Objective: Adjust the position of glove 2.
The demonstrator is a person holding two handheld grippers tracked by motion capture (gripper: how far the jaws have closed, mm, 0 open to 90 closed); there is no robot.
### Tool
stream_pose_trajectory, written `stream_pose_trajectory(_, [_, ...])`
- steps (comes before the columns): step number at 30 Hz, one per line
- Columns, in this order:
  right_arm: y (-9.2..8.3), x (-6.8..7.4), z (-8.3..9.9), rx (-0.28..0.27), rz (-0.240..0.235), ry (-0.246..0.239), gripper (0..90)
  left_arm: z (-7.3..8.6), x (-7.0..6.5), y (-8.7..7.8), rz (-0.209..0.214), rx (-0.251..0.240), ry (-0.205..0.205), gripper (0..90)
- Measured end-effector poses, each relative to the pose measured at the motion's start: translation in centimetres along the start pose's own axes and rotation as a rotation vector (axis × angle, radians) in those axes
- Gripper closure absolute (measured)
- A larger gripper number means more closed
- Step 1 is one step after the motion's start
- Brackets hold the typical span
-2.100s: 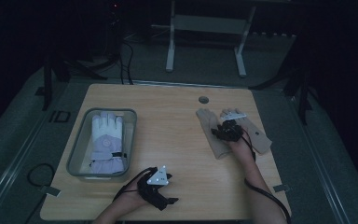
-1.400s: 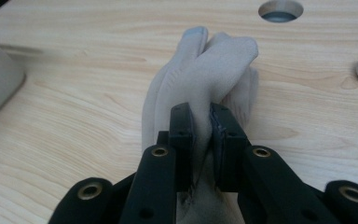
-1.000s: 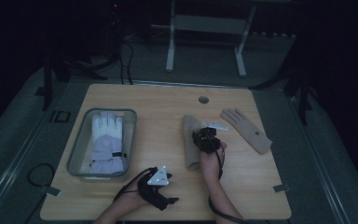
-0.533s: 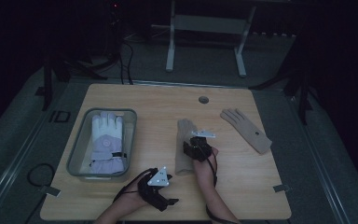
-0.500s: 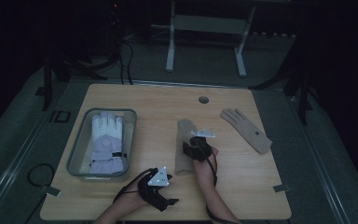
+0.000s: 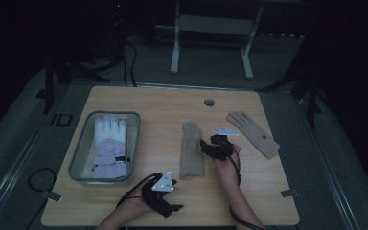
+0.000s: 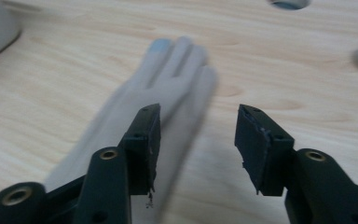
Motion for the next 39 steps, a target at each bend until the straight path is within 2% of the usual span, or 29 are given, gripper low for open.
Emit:
stream_pose_trajectory(8, [-1.1,-5.6,-1.1,-0.028,0.055,0.007,53.5,0.1,0.0,0.1,-0.002,0.003,0.002,14.3])
stream_pose_trajectory(9, [-1.2,-6.3,-1.2,-0.020,0.059,-0.001,54.0,0.1,0.0,0.1,-0.002,0.001,0.001,14.4])
stream_pose_trajectory(10, [-1.2,-6.3,-1.2,-0.020,0.059,-0.001,54.0,0.1,0.0,0.1,-0.002,0.001,0.001,14.3])
stream_pose_trajectory(11, [-1.4,-7.0,-1.3,-0.012,0.066,-0.011,53.9,0.0,0.0,0.0,-0.004,-0.006,-0.001,14.3])
stream_pose_trajectory(12, [-1.9,-8.5,-1.5,-0.014,0.067,-0.005,53.6,-0.1,0.0,0.0,-0.003,-0.008,-0.004,14.3])
stream_pose_trajectory(17, [-2.6,-11.5,-2.0,-0.028,0.088,-0.002,52.4,-0.1,0.0,0.0,-0.002,-0.004,-0.001,14.3])
stream_pose_trajectory(19, [-2.7,-12.6,-2.0,-0.018,0.097,0.000,52.1,0.0,-0.1,0.0,0.001,0.003,-0.002,14.3])
stream_pose_trajectory(23, [-2.7,-14.1,-2.1,-0.018,0.087,0.020,51.2,0.1,-0.1,0.1,0.003,0.006,0.001,14.4])
stream_pose_trajectory(25, [-2.4,-15.5,-2.0,-0.011,0.100,0.026,51.2,0.0,-0.1,0.1,0.003,0.005,-0.001,14.3])
stream_pose_trajectory(30, [-1.5,-17.7,-1.3,0.026,0.107,0.039,51.6,0.1,-0.1,0.2,0.004,0.009,0.000,14.3])
stream_pose_trajectory(34, [-0.9,-19.3,-0.4,0.049,0.134,0.045,49.5,0.1,-0.2,0.2,0.007,0.009,-0.001,14.3])
stream_pose_trajectory(36, [-0.7,-20.0,0.1,0.063,0.153,0.057,48.2,0.1,-0.3,0.2,0.010,0.010,0.002,14.3])
stream_pose_trajectory(39, [-0.4,-20.7,0.6,0.054,0.167,0.100,46.7,0.2,-0.3,0.2,0.011,0.012,0.002,14.3])
Point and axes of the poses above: each handheld gripper's, and its own axes: y roughly forward along the jaws, z roughly out of its underside, x roughly to its left, the point moved 6 cm from there along y, roughly forward along the jaws, and after that the axes turned 15 degrees about -x, right-handed, at the moved point
